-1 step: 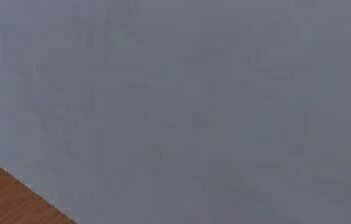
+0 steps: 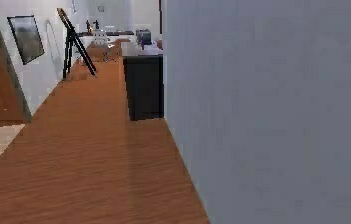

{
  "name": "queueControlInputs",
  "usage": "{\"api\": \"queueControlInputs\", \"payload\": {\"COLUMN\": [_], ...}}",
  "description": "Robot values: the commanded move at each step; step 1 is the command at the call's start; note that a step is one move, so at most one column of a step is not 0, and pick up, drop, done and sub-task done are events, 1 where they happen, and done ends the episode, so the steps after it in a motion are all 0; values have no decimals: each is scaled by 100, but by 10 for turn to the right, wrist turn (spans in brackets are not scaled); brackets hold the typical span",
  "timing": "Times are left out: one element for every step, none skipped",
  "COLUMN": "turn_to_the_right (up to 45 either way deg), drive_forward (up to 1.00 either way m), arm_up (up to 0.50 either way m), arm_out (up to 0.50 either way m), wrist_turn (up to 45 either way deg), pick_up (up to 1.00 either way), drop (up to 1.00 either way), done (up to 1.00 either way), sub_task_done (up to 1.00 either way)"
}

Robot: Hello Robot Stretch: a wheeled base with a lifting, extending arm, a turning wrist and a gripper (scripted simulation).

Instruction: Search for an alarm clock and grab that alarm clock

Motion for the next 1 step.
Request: {"api": "queueControlInputs", "payload": {"turn_to_the_right": [-450], "drive_forward": [0], "arm_up": [0], "arm_out": [0], "wrist_turn": [0], "pick_up": [0], "drop": [0], "done": [0], "sub_task_done": [0]}}
